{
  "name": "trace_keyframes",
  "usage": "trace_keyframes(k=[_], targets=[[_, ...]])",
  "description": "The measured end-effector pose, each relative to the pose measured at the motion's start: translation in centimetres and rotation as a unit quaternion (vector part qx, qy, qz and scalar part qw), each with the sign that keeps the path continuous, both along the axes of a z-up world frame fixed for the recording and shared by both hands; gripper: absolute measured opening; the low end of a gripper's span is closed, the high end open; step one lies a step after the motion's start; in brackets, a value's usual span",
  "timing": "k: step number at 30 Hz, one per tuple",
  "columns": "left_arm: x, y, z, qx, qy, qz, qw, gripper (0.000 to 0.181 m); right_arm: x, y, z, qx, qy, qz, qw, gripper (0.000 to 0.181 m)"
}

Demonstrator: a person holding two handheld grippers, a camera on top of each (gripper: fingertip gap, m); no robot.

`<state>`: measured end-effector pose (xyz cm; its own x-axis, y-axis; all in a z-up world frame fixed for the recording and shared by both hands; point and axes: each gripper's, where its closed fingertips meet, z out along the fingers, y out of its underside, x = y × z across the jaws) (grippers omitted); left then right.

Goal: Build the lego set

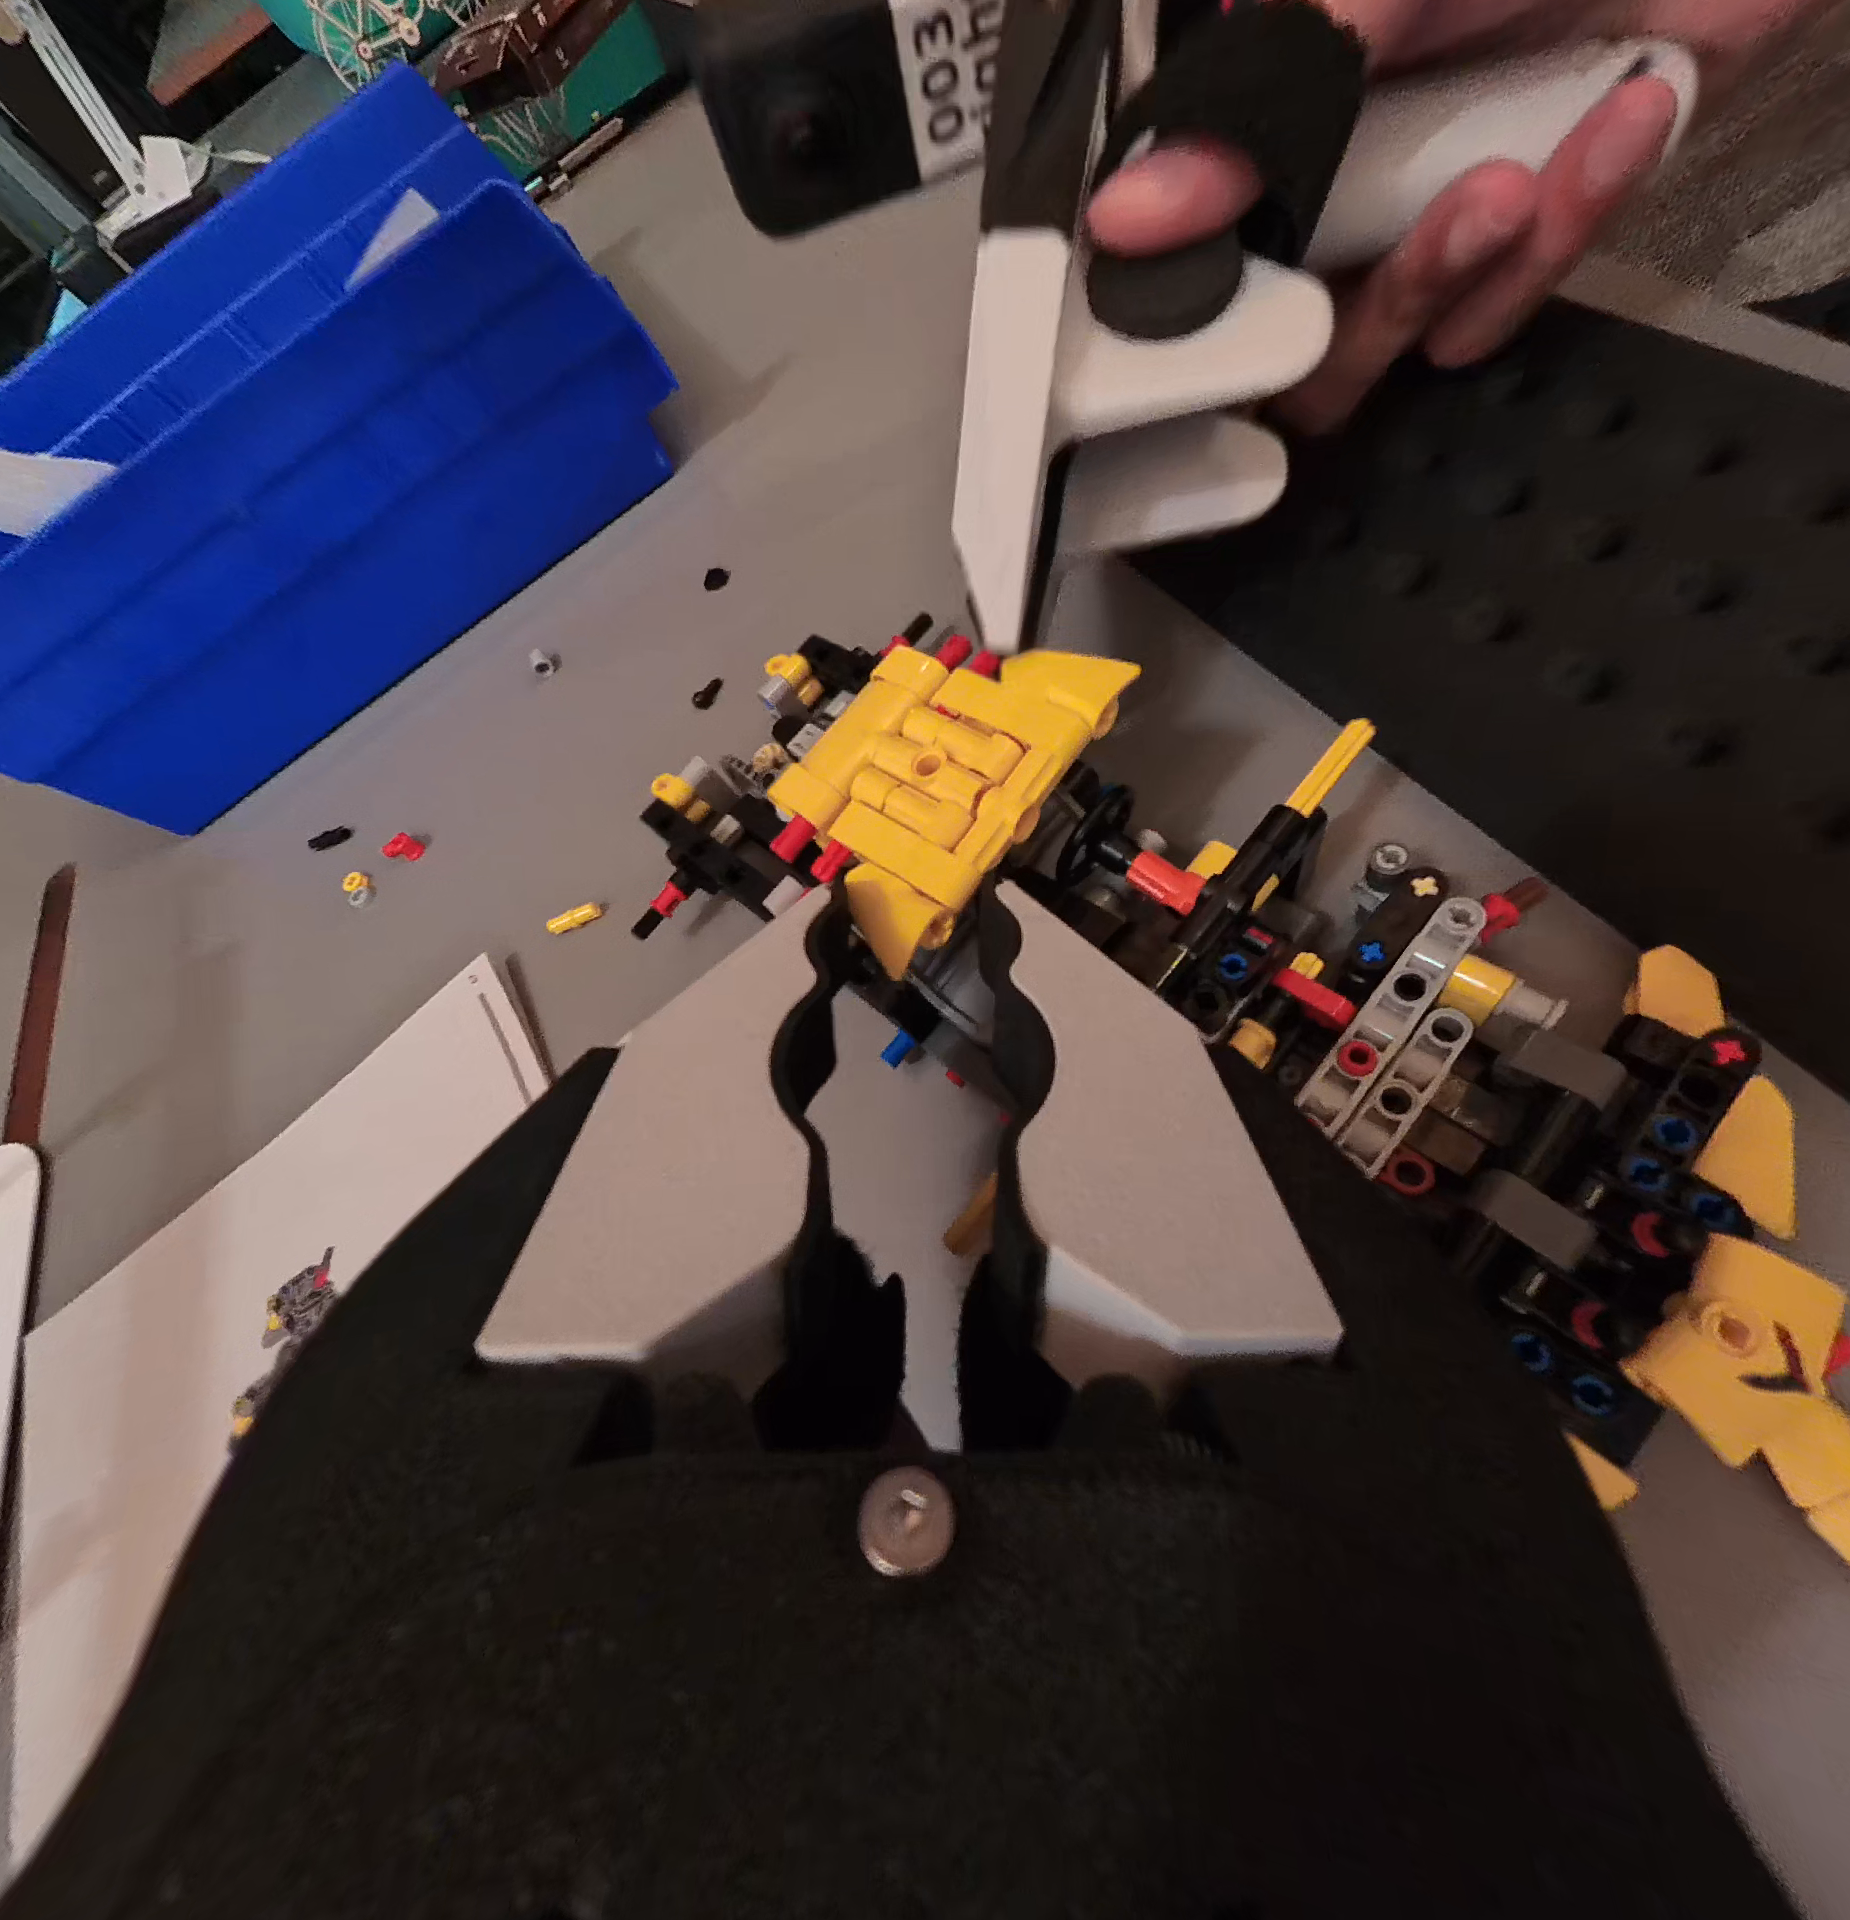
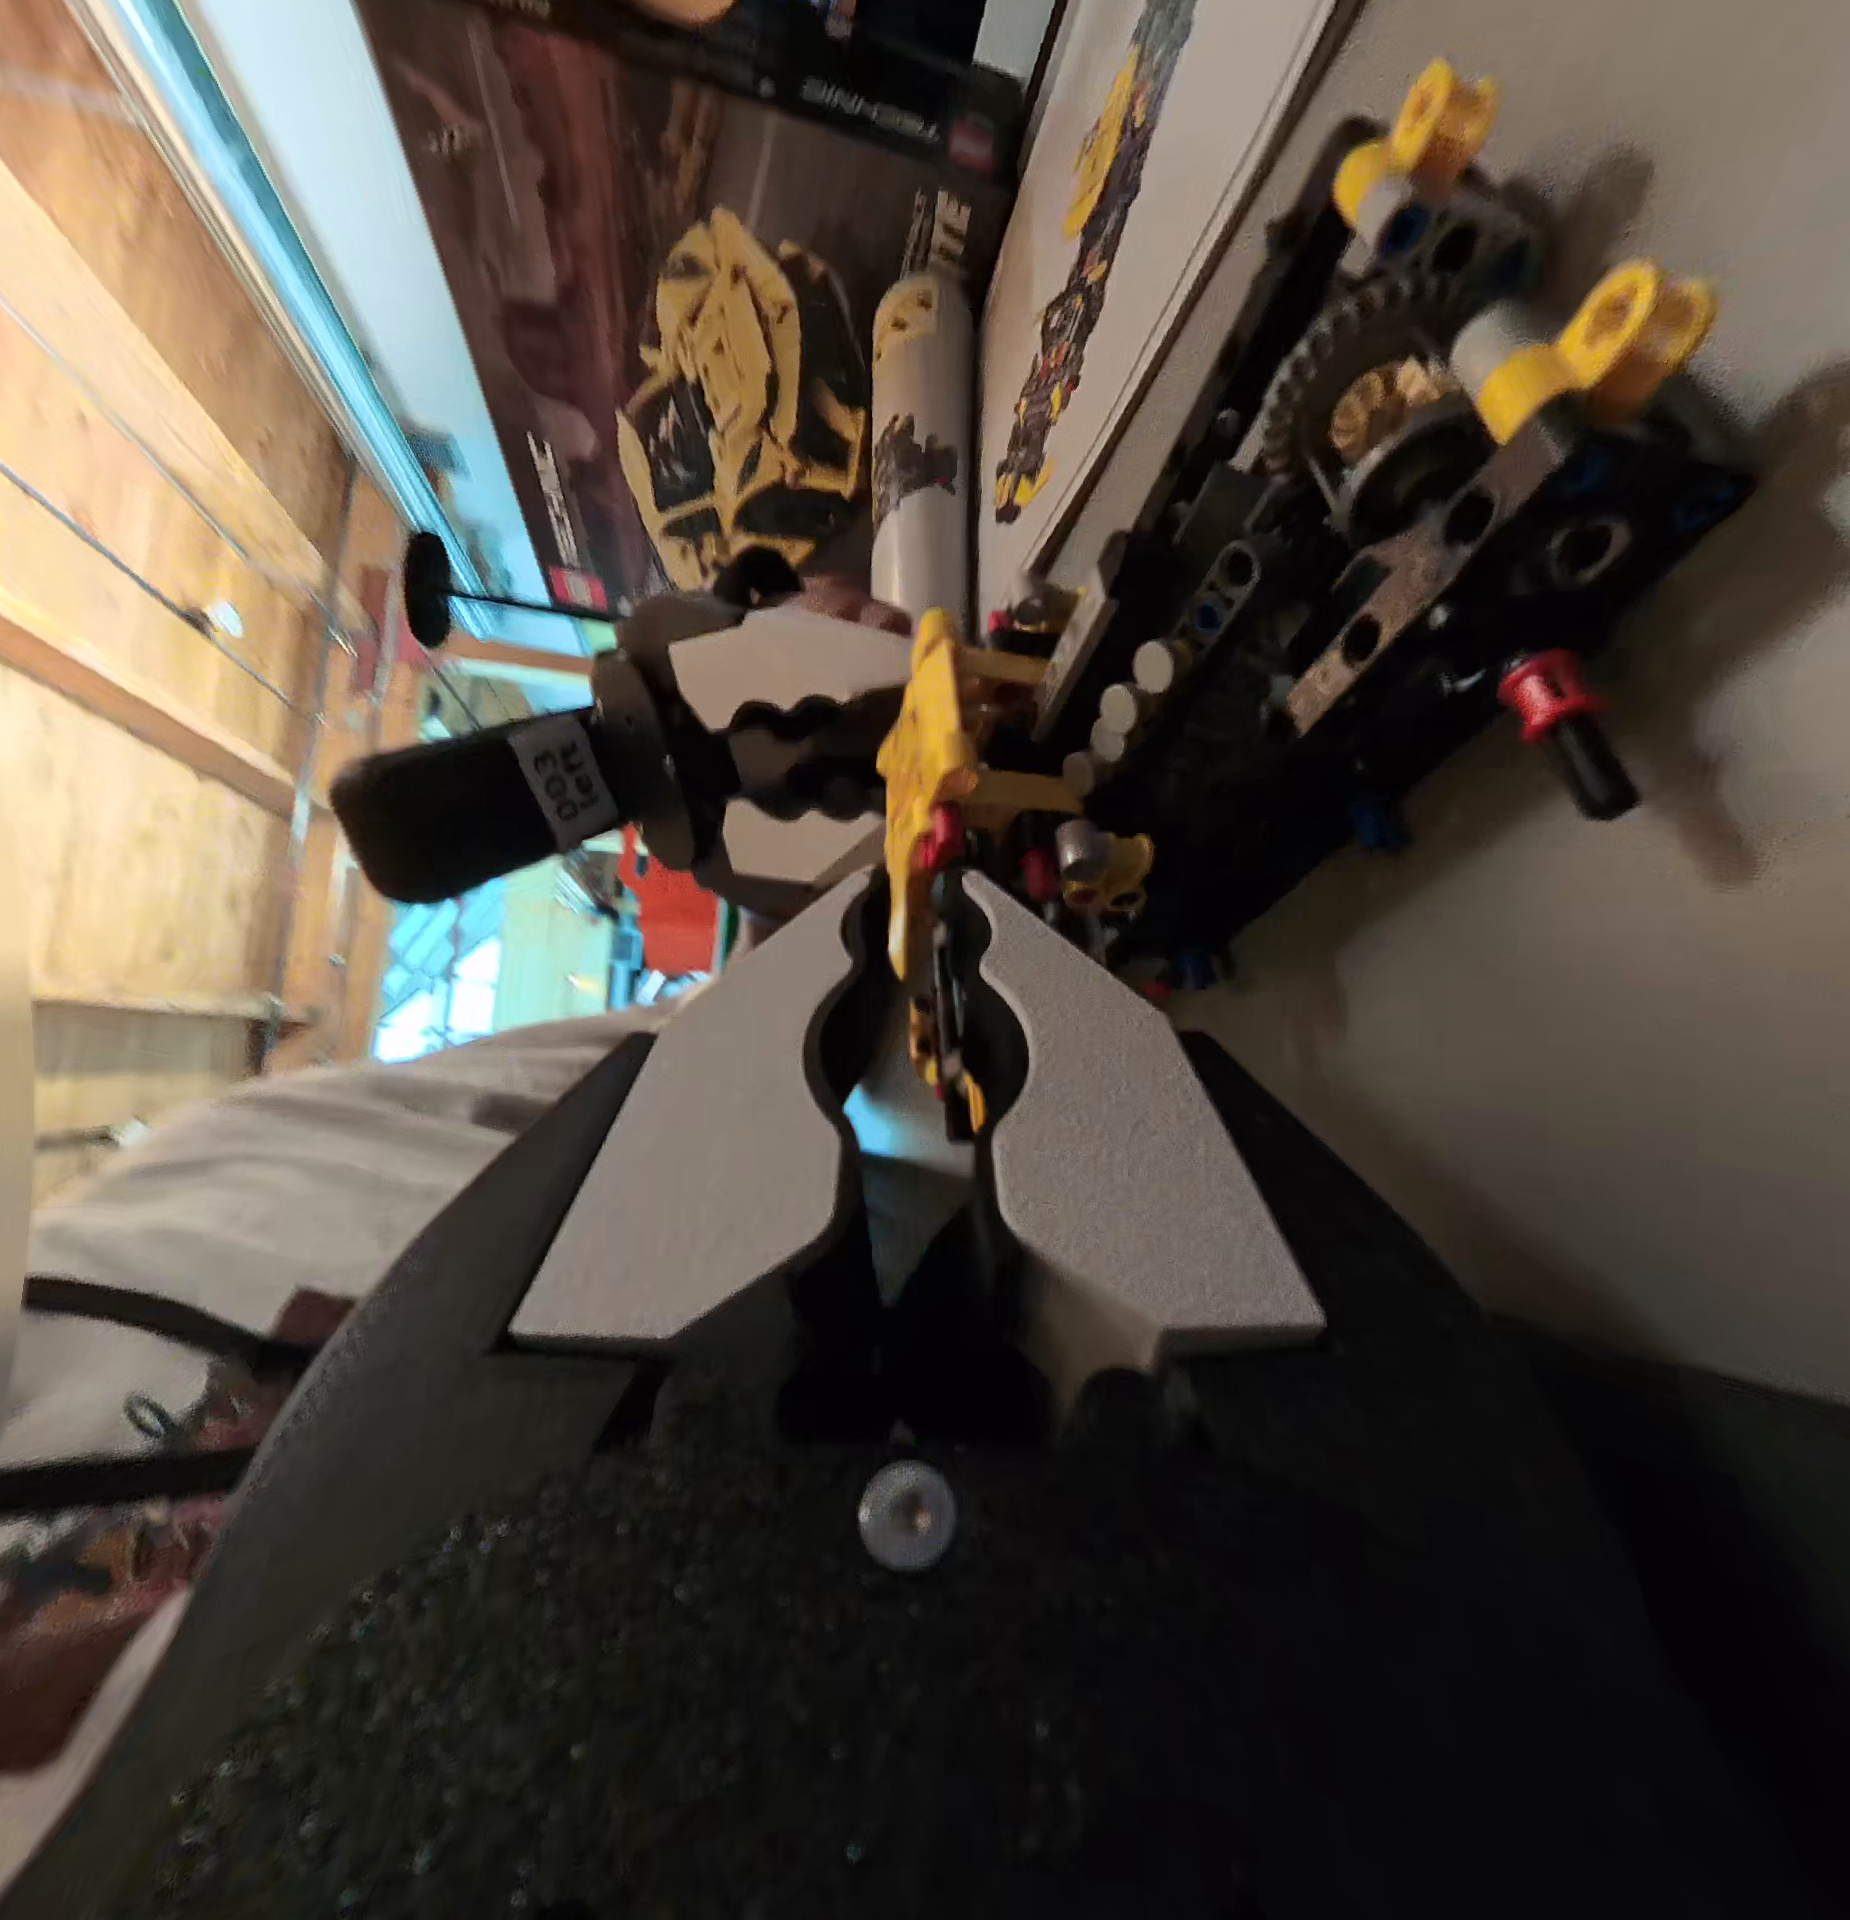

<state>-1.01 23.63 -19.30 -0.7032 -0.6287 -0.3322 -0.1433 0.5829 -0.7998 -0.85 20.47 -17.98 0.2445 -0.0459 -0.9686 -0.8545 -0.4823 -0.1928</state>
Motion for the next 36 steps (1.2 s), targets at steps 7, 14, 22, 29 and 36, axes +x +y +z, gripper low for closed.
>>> trace_keyframes(k=[7, 14, 22, 29, 36], targets=[[-0.3, 0.6, 0.0, 0.011, 0.039, 0.015, 0.999, 0.024, 3.6, -2.4, 2.8, 0.076, -0.305, 0.076, 0.946, 0.013], [-2.0, 2.9, 1.0, 0.020, 0.105, 0.116, 0.988, 0.028, 1.8, -1.0, 3.3, 0.177, -0.365, 0.142, 0.903, 0.030], [-12.8, 3.6, 1.8, -0.126, 0.175, 0.334, 0.917, 0.029, 0.1, 0.2, -1.1, 0.126, -0.510, 0.233, 0.818, 0.075], [-19.6, 0.5, -3.3, -0.098, 0.204, 0.388, 0.893, 0.032, -0.8, 2.8, -1.0, 0.107, -0.512, 0.197, 0.829, 0.071], [-17.6, -0.2, -4.7, -0.074, 0.197, 0.358, 0.910, 0.033, -0.4, 2.8, -1.1, 0.066, -0.533, 0.151, 0.830, 0.061]])
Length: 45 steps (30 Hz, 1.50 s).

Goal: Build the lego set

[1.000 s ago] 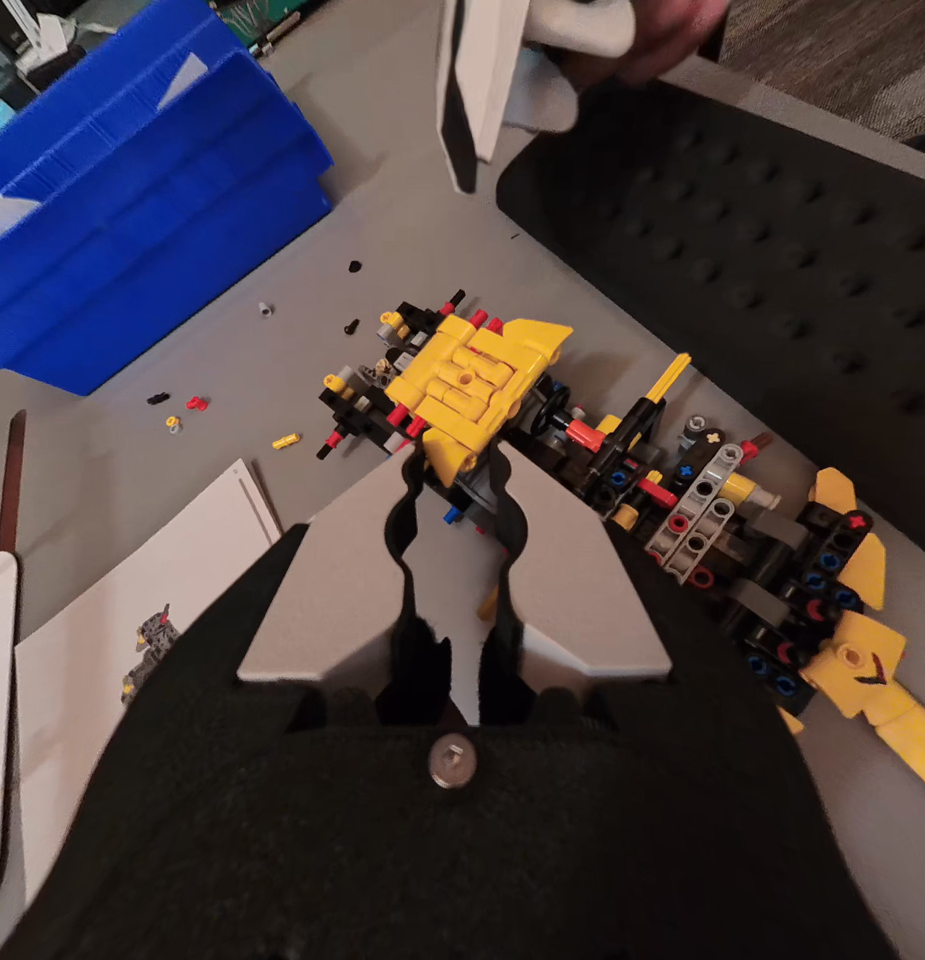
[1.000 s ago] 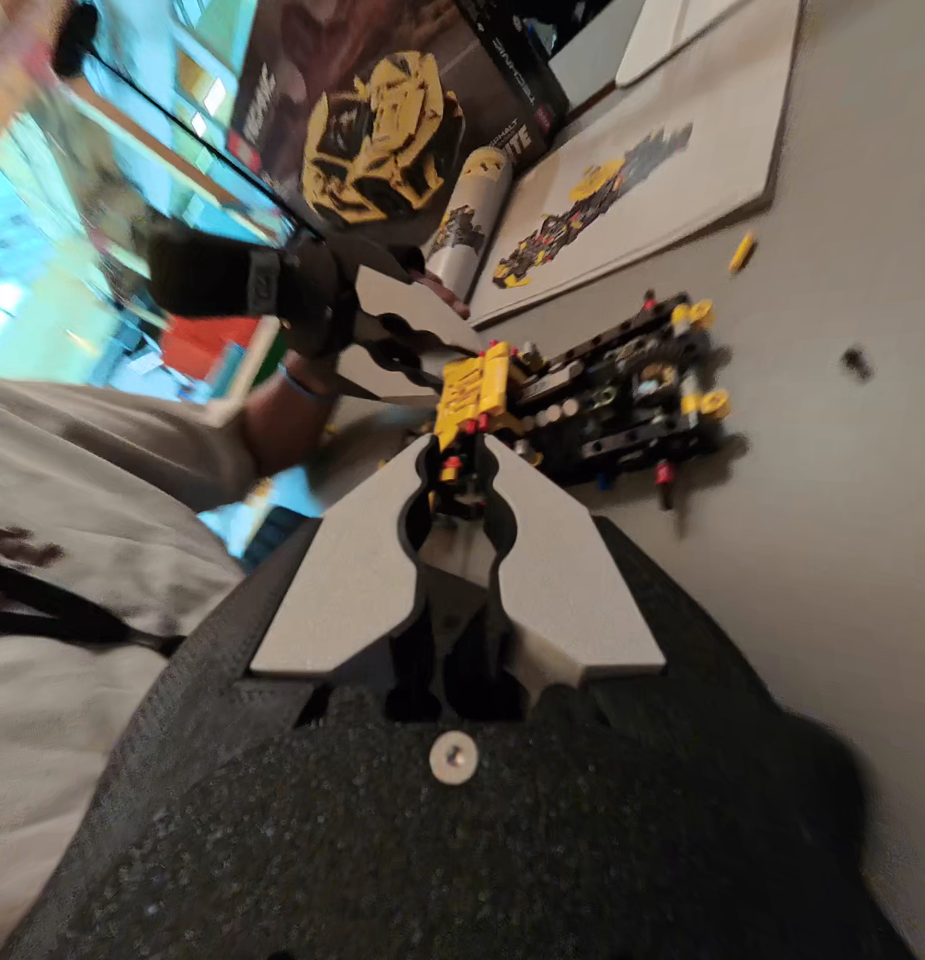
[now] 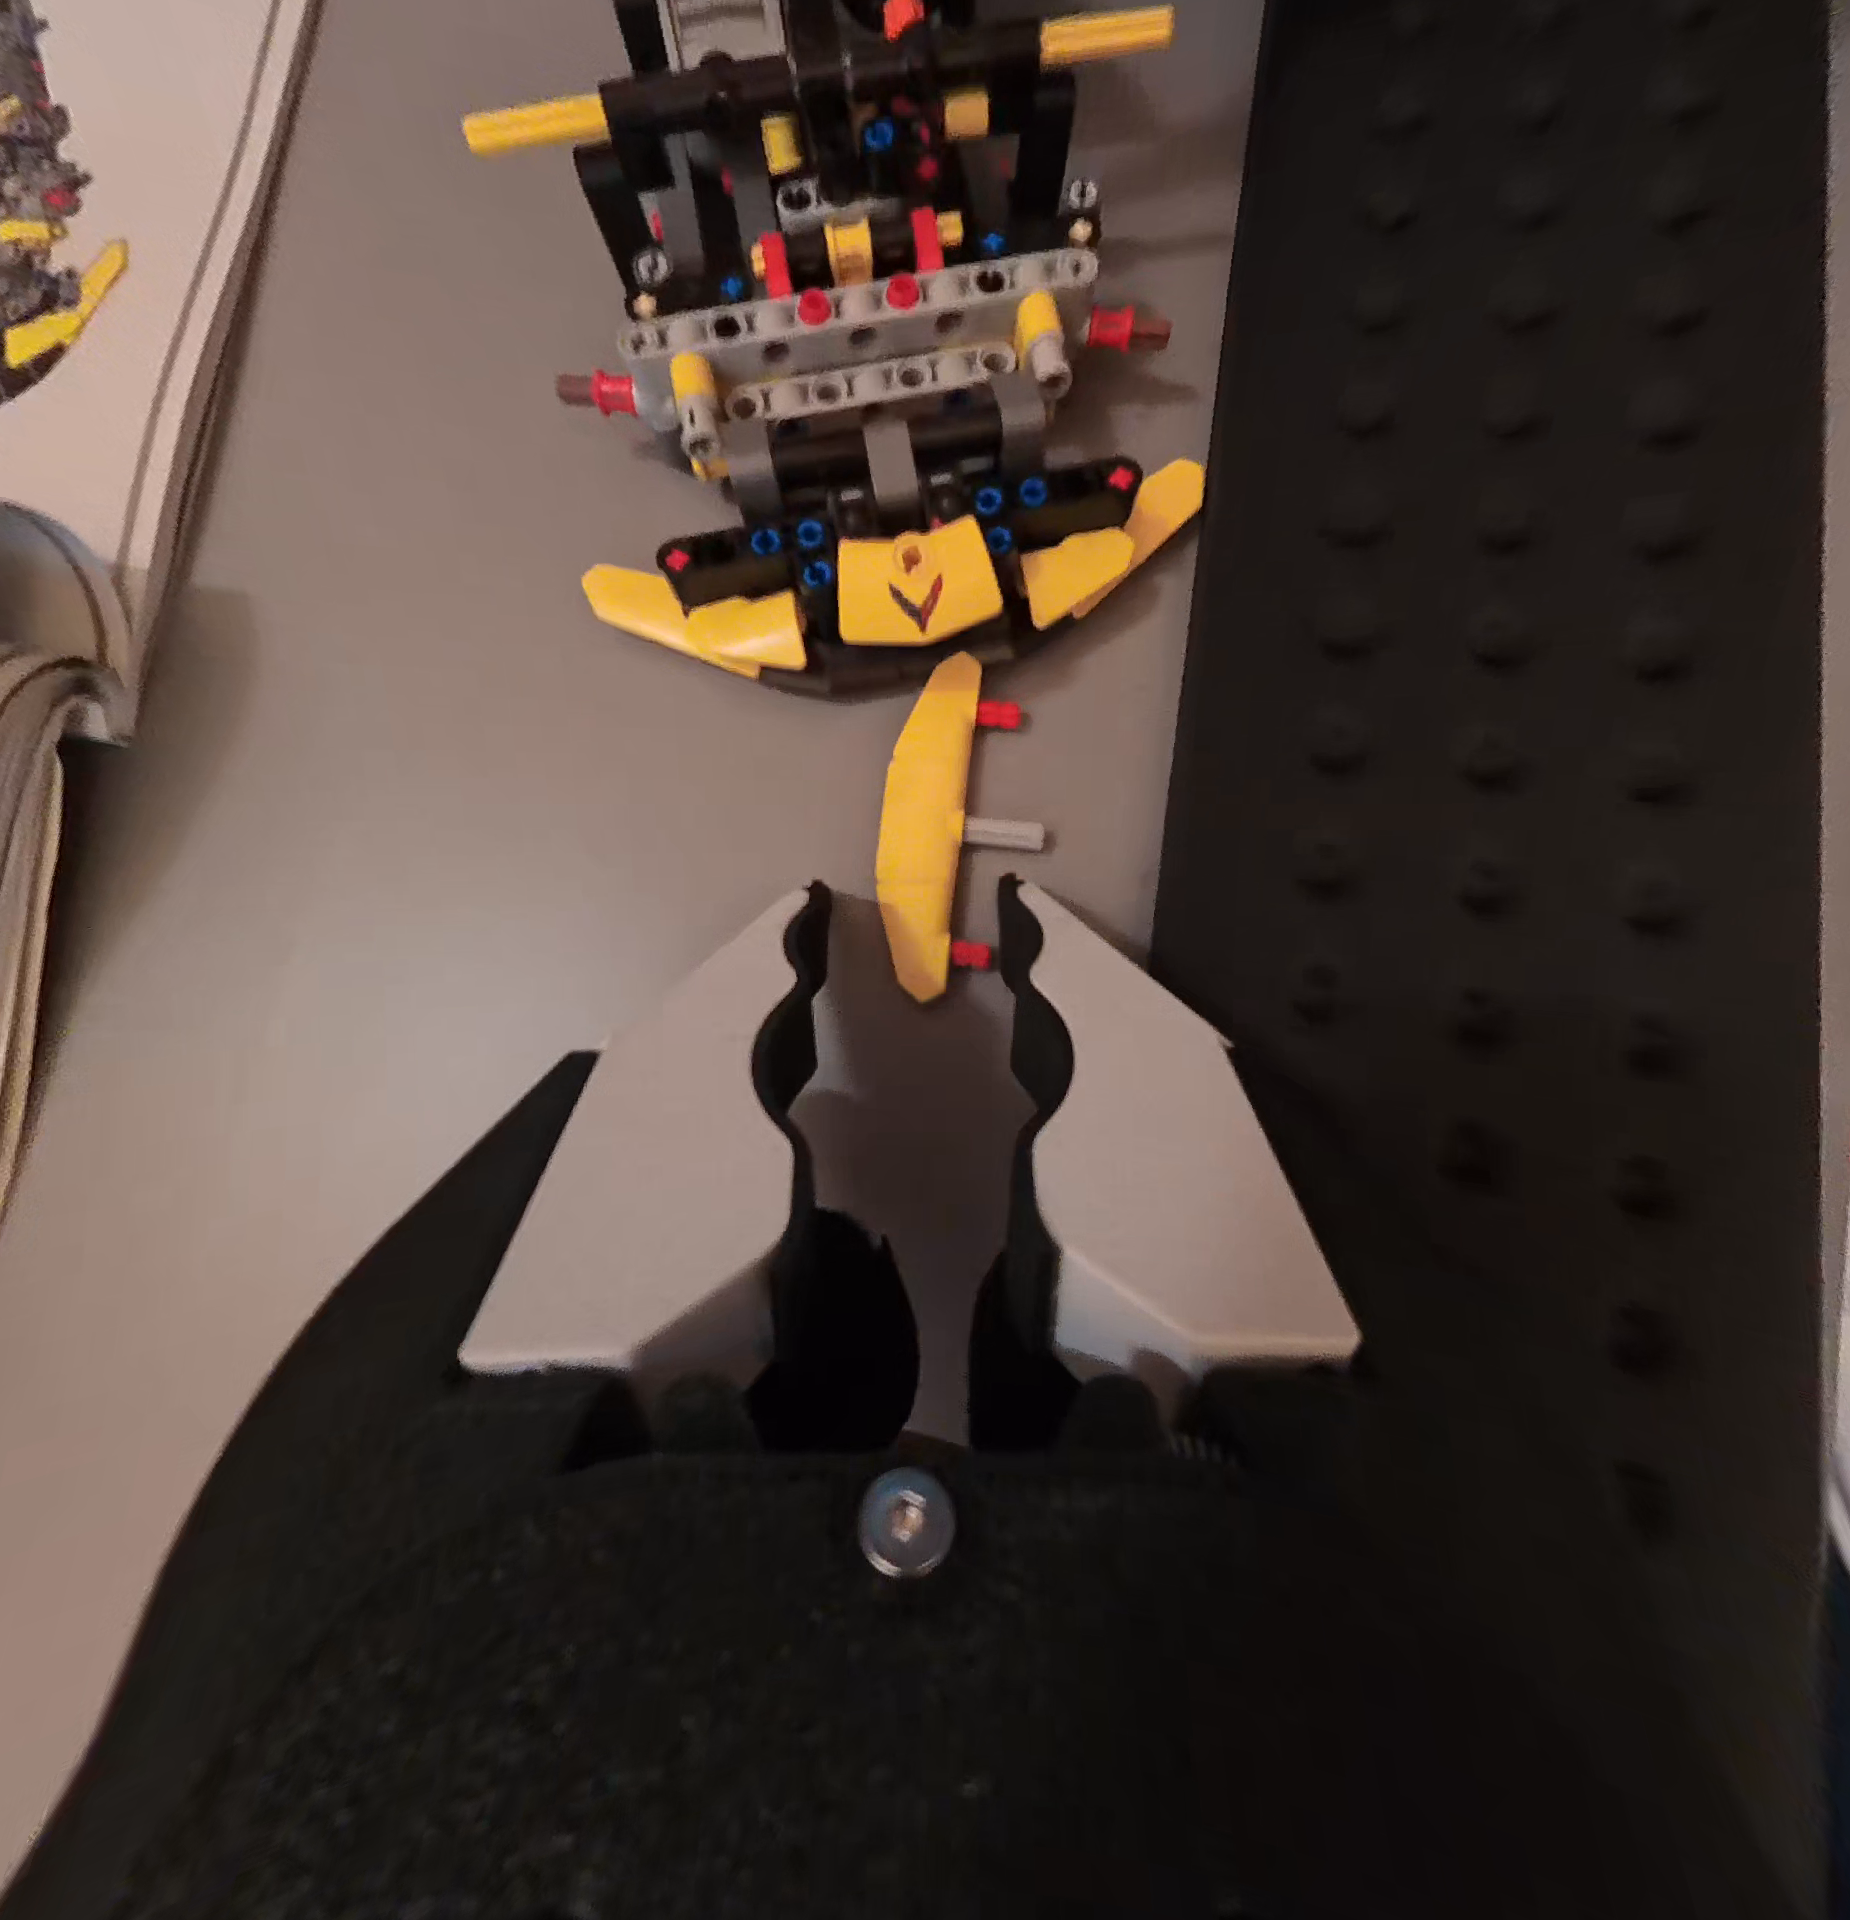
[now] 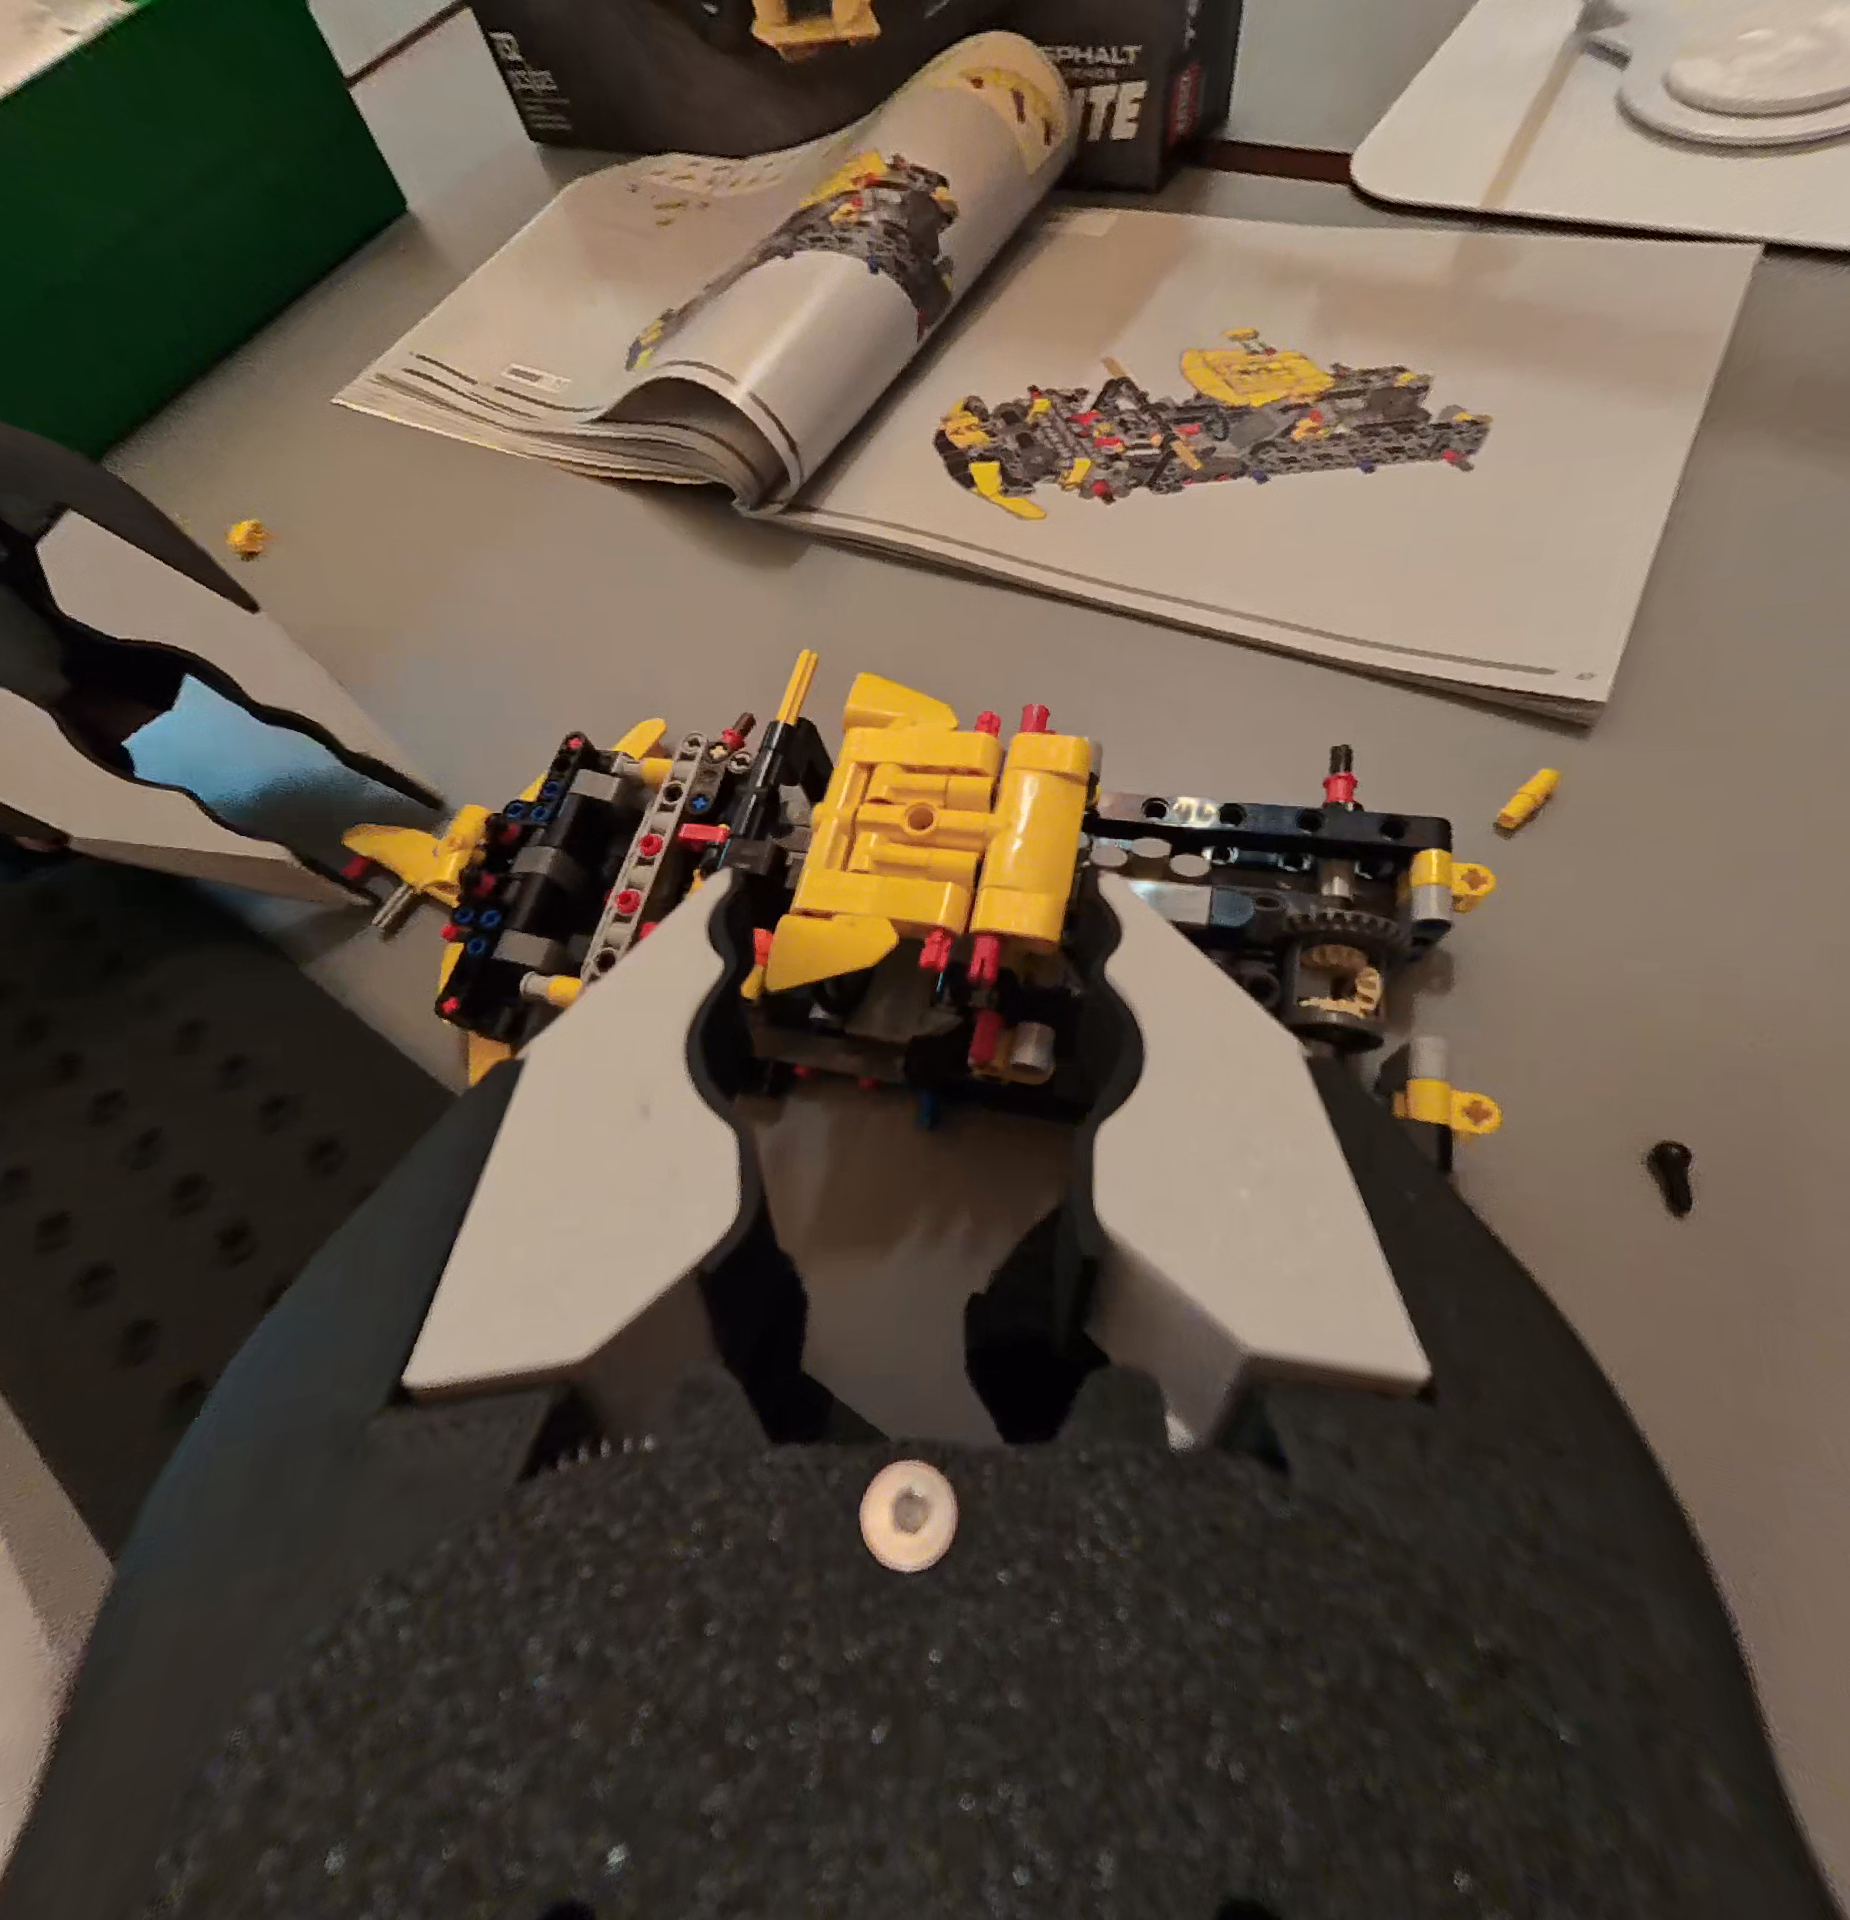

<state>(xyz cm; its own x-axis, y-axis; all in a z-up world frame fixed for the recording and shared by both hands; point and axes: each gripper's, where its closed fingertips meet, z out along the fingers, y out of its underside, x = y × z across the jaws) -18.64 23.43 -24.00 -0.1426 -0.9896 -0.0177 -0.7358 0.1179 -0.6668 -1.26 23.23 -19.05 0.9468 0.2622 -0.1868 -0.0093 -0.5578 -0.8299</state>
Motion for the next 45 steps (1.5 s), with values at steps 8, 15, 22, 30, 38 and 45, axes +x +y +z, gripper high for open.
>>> trace_keyframes(k=[8, 15, 22, 30, 38, 45], targets=[[-1.4, 1.7, -0.1, -0.004, 0.008, 0.029, 1.000, 0.015, 0.1, 1.8, -0.2, -0.001, -0.033, -0.057, 0.998, 0.054], [-4.9, 5.9, 3.3, -0.034, -0.061, 0.151, 0.986, 0.015, -2.9, 4.3, -0.3, -0.019, -0.037, -0.111, 0.993, 0.054], [-5.9, 8.7, 7.6, -0.058, -0.161, 0.247, 0.954, 0.015, -6.2, 4.8, 0.8, -0.015, 0.012, -0.124, 0.992, 0.060], [-3.7, 4.4, 10.9, 0.009, -0.268, 0.268, 0.925, 0.015, -17.7, 2.3, 8.3, 0.042, 0.275, 0.066, 0.958, 0.045], [-1.9, 0.5, 12.4, 0.039, -0.298, 0.252, 0.920, 0.015, -19.1, 0.6, 8.4, 0.057, 0.388, 0.087, 0.916, 0.004], [-1.4, -1.3, 13.5, -0.018, -0.302, 0.073, 0.950, 0.024, -16.4, -0.4, 7.0, -0.038, 0.472, 0.117, 0.873, 0.000]])
